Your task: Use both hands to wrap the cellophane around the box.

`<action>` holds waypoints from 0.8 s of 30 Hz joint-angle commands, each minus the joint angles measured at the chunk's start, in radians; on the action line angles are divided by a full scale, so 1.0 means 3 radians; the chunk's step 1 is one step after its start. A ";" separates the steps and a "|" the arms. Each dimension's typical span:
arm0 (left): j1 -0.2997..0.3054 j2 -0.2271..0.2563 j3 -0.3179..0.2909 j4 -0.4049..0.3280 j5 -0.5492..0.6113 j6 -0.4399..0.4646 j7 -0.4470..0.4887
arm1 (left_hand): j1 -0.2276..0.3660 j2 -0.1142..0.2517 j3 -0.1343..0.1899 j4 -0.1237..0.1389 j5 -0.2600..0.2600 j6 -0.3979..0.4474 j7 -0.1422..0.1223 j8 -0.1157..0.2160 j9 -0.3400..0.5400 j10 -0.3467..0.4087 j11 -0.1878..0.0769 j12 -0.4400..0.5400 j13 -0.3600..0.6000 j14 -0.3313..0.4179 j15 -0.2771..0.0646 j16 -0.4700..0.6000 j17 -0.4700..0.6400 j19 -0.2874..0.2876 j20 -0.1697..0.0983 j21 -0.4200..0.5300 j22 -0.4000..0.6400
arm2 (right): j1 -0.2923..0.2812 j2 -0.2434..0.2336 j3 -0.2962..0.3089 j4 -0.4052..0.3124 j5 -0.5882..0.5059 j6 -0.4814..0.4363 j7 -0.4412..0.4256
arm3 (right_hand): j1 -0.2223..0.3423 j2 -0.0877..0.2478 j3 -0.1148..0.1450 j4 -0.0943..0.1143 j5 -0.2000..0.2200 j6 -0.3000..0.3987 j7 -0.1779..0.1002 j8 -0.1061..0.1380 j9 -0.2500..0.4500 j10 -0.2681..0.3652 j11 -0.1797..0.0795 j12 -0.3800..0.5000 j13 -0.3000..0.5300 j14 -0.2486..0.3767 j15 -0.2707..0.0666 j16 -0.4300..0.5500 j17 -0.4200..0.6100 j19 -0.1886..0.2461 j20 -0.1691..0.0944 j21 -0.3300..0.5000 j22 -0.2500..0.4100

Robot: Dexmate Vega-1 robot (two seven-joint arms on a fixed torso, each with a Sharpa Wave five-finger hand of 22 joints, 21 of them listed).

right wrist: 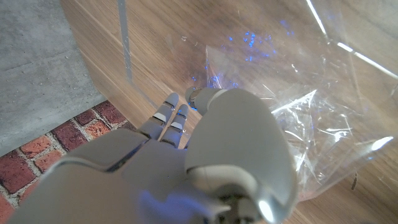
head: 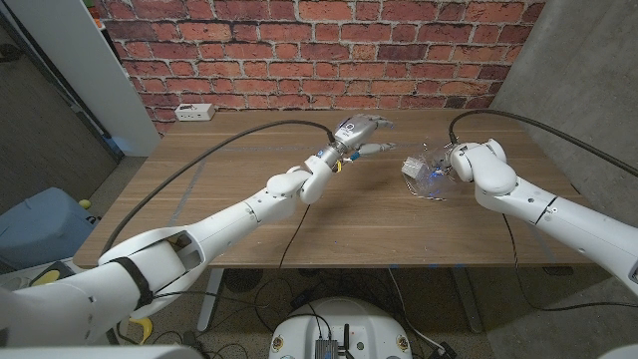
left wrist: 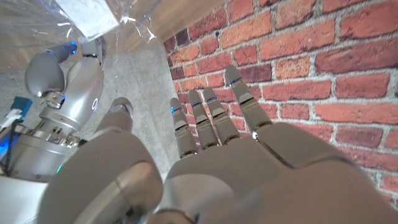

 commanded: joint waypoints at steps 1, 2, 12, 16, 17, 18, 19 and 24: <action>-0.0316 -0.0109 0.0153 -0.0038 -0.0413 0.0336 -0.1258 | -0.0080 -0.0093 -0.0072 -0.0015 0.0017 -0.0255 -0.0106 -0.0023 -0.0024 -0.0196 -0.0006 -0.0130 -0.0112 -0.0212 0.0100 -0.0007 -0.0123 -0.0019 0.0092 -0.0069 -0.0079 | -0.0037 -0.0023 0.0015 -0.0022 0.0039 -0.0031 -0.0015 | -0.0043 -0.0002 -0.0013 -0.0002 -0.0005 -0.0005 -0.0004 0.0014 0.0007 -0.0025 -0.0006 0.0000 0.0010 0.0009 -0.0549 -0.0012 0.0007 0.0026 -0.0007 0.0024 0.0008; -0.0355 -0.0125 0.0170 0.0006 -0.0447 0.0299 -0.1307 | -0.0087 -0.0113 -0.0085 -0.0018 0.0022 -0.0277 -0.0128 -0.0020 -0.0028 -0.0222 -0.0007 -0.0142 -0.0129 -0.0243 0.0115 -0.0009 -0.0135 -0.0009 0.0094 -0.0074 -0.0088 | -0.0038 -0.0022 0.0020 -0.0019 0.0051 -0.0031 -0.0019 | -0.0044 0.0000 -0.0012 -0.0002 -0.0005 -0.0005 -0.0004 0.0014 0.0007 -0.0026 -0.0006 0.0000 0.0010 0.0010 -0.0546 -0.0012 0.0007 0.0028 -0.0006 0.0025 0.0008; -0.0680 -0.0276 0.0366 0.0580 -0.0673 -0.0405 -0.1398 | 0.0017 -0.0244 -0.0154 -0.0082 0.0120 -0.0206 -0.0166 0.0047 -0.0051 -0.0078 -0.0156 -0.0103 -0.0298 -0.0132 0.0062 0.0043 -0.0194 0.0184 -0.0009 -0.0100 -0.0141 | -0.0005 0.0001 -0.0001 0.0029 0.0066 -0.0025 -0.0046 | -0.0051 0.0009 -0.0019 0.0004 -0.0012 -0.0006 -0.0003 0.0020 0.0007 -0.0029 -0.0007 0.0002 0.0010 0.0013 -0.0546 -0.0012 0.0011 0.0027 -0.0005 0.0031 0.0004; -0.0815 -0.0377 0.0463 0.0927 -0.0709 -0.0841 -0.1294 | 0.0075 -0.0233 -0.0152 -0.0087 0.0146 -0.0106 -0.0165 0.0071 -0.0052 -0.0030 -0.0213 -0.0100 -0.0356 -0.0129 0.0004 0.0029 -0.0199 0.0191 -0.0052 -0.0131 -0.0147 | 0.0023 0.0022 -0.0018 0.0073 0.0079 -0.0011 -0.0055 | -0.0054 0.0007 -0.0020 0.0004 -0.0014 -0.0007 -0.0003 0.0021 0.0008 -0.0030 -0.0007 0.0003 0.0010 0.0014 -0.0543 -0.0013 0.0010 0.0025 -0.0002 0.0032 0.0003; -0.0819 -0.0379 0.0466 0.0937 -0.0711 -0.0855 -0.1288 | 0.0099 -0.0221 -0.0147 -0.0088 0.0153 -0.0072 -0.0167 0.0076 -0.0053 -0.0037 -0.0227 -0.0109 -0.0378 -0.0145 -0.0023 0.0021 -0.0201 0.0182 -0.0052 -0.0147 -0.0148 | 0.0024 0.0021 -0.0020 0.0073 0.0080 -0.0012 -0.0056 | -0.0055 0.0010 -0.0023 0.0006 -0.0015 -0.0007 -0.0003 0.0022 0.0008 -0.0031 -0.0007 0.0003 0.0010 0.0010 -0.0546 -0.0014 0.0012 0.0025 -0.0003 0.0033 0.0002; -0.0840 -0.0398 0.0479 0.0996 -0.0723 -0.0929 -0.1274 | 0.0119 -0.0213 -0.0146 -0.0088 0.0160 -0.0052 -0.0170 0.0075 -0.0054 -0.0051 -0.0261 -0.0119 -0.0401 -0.0158 -0.0035 0.0015 -0.0202 0.0168 -0.0046 -0.0166 -0.0148 | 0.0030 0.0026 -0.0025 0.0080 0.0078 -0.0013 -0.0059 | -0.0057 0.0013 -0.0026 0.0008 -0.0016 -0.0008 -0.0003 0.0022 0.0008 -0.0031 -0.0007 0.0003 0.0010 0.0011 -0.0545 -0.0012 0.0014 0.0025 -0.0003 0.0034 0.0002; -0.0866 -0.0420 0.0495 0.1072 -0.0729 -0.1024 -0.1242 | 0.0129 -0.0212 -0.0146 -0.0088 0.0162 -0.0041 -0.0171 0.0073 -0.0054 -0.0053 -0.0293 -0.0122 -0.0414 -0.0166 -0.0042 0.0012 -0.0202 0.0152 -0.0046 -0.0180 -0.0149 | 0.0032 0.0029 -0.0024 0.0084 0.0088 -0.0011 -0.0065 | -0.0057 0.0014 -0.0028 0.0009 -0.0017 -0.0008 -0.0003 0.0023 0.0008 -0.0031 -0.0007 0.0004 0.0010 0.0011 -0.0546 -0.0012 0.0015 0.0025 -0.0003 0.0035 0.0001; -0.0965 -0.0499 0.0599 0.1264 -0.0667 -0.1193 -0.1239 | 0.0224 -0.0053 -0.0091 -0.0052 0.0194 -0.0003 -0.0175 0.0041 -0.0060 -0.0162 -0.0392 -0.0168 -0.0536 -0.0284 -0.0137 -0.0005 -0.0200 0.0074 -0.0055 -0.0279 -0.0149 | 0.0042 0.0035 -0.0030 0.0092 0.0105 -0.0024 -0.0079 | -0.0059 0.0016 -0.0033 0.0009 -0.0020 -0.0008 -0.0002 0.0025 0.0008 -0.0031 -0.0008 0.0005 0.0010 0.0011 -0.0547 -0.0012 0.0018 0.0021 0.0001 0.0038 -0.0001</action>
